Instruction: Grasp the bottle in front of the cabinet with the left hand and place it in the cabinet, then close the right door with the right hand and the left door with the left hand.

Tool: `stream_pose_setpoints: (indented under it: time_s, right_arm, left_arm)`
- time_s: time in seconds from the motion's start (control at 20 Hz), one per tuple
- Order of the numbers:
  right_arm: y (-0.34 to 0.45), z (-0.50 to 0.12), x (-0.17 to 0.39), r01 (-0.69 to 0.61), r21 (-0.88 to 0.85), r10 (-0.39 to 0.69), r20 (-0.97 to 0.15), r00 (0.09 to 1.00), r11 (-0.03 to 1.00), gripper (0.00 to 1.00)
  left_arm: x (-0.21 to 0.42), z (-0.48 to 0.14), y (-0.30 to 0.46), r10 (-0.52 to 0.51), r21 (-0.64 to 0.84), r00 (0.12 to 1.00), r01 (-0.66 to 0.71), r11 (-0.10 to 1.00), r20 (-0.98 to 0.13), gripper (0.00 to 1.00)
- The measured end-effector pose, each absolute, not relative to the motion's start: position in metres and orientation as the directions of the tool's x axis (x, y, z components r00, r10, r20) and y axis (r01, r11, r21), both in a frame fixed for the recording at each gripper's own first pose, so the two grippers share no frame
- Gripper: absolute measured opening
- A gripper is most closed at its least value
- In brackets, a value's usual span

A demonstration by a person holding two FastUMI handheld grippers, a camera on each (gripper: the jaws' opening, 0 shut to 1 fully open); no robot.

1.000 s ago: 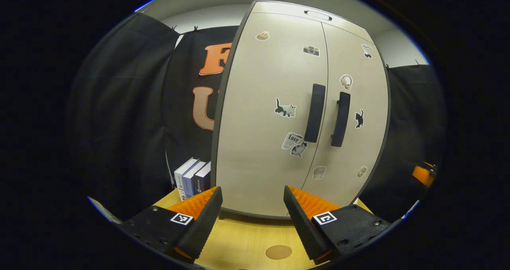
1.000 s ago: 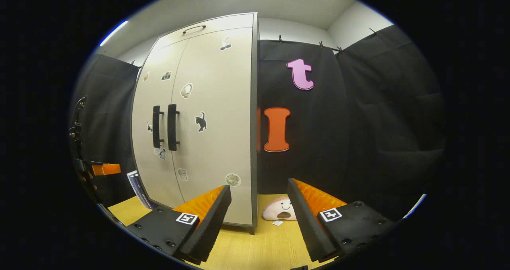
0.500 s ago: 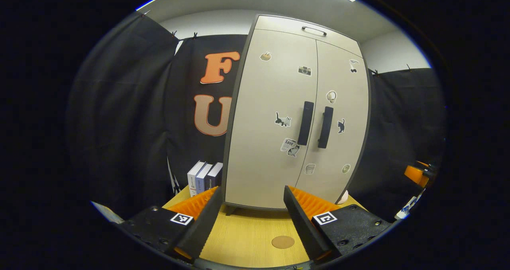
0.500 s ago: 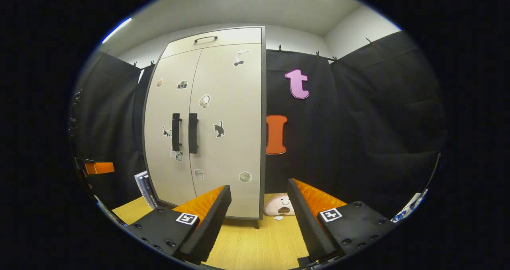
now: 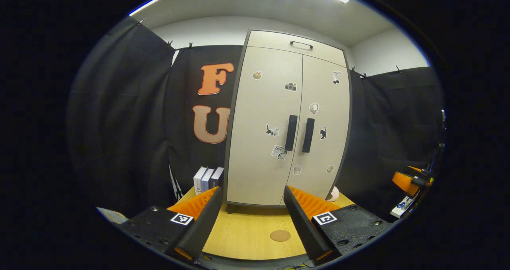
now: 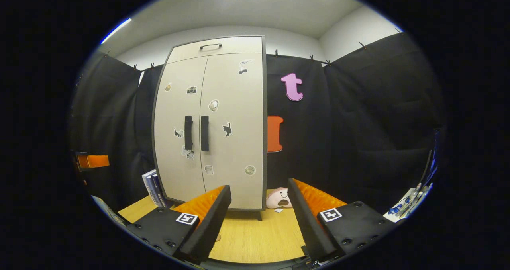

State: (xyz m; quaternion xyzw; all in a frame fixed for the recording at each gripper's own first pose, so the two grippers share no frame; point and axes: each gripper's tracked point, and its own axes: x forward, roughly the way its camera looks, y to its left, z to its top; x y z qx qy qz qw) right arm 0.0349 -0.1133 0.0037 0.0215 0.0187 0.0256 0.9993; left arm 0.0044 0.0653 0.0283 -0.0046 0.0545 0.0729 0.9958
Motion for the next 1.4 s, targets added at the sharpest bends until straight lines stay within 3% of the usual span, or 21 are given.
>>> stream_pose_setpoints:
  time_s: [0.3,0.55,1.1,1.15,1.4]
  right_arm:
    - [-0.113,0.028,0.019,-0.052,0.023,0.052,-0.004,0.999,0.998,0.95]
    - [-0.11,0.03,0.012,-0.048,0.02,0.048,0.003,0.999,0.999,0.95]
    - [-0.111,0.029,0.004,-0.054,0.011,0.054,0.003,0.999,0.998,0.95]
    - [-0.112,0.03,0.004,-0.054,0.01,0.054,0.004,0.999,0.998,0.95]
    - [-0.113,0.029,0.004,-0.056,0.011,0.056,-0.001,0.998,0.998,0.95]
  left_arm:
    - [-0.001,0.052,0.06,0.146,-0.024,0.987,-0.148,0.989,-0.063,0.91]
    - [-0.007,0.056,0.06,0.142,0.001,0.989,-0.142,0.99,-0.047,0.94]
    - [-0.014,0.057,0.055,0.14,0.001,0.989,-0.14,0.99,-0.047,0.94]
    - [-0.013,0.057,0.055,0.142,0.001,0.989,-0.142,0.99,-0.048,0.91]
    - [-0.013,0.056,0.049,0.134,0.001,0.99,-0.134,0.991,-0.049,0.94]
